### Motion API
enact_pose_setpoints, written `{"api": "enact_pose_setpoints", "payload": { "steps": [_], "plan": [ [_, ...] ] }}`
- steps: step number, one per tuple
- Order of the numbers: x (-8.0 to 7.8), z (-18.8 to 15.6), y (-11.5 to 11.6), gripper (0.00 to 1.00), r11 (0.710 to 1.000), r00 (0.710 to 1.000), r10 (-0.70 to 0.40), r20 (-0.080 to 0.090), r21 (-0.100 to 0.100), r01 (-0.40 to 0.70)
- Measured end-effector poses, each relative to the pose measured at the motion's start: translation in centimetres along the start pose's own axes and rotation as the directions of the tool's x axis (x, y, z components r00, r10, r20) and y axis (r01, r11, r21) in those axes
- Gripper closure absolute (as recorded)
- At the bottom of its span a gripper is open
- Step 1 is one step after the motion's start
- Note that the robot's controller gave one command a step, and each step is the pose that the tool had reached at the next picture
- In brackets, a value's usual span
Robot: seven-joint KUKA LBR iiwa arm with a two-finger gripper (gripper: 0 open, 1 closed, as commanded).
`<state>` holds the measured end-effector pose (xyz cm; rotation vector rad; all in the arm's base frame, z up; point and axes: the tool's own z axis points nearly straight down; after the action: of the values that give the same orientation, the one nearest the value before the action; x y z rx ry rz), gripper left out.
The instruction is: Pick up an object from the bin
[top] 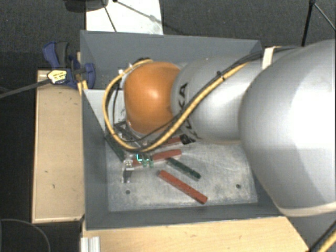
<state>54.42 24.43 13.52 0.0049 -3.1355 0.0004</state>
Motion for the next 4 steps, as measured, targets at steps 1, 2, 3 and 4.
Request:
{"api": "enact_pose_setpoints", "payload": {
  "steps": [1, 2, 3, 4],
  "plan": [
    [-0.2, -0.4, -0.1, 0.00, 1.000, 1.000, 0.005, 0.008, -0.002, -0.005],
    [-3.6, 3.8, -1.5, 0.00, 1.000, 1.000, -0.024, 0.018, -0.005, 0.024],
    [-3.4, 6.1, -4.9, 0.00, 0.993, 0.993, -0.120, 0.002, 0.002, 0.120],
    [-2.4, 6.2, -7.5, 1.00, 1.000, 1.000, 0.027, 0.016, -0.004, -0.027]
  ]
}}
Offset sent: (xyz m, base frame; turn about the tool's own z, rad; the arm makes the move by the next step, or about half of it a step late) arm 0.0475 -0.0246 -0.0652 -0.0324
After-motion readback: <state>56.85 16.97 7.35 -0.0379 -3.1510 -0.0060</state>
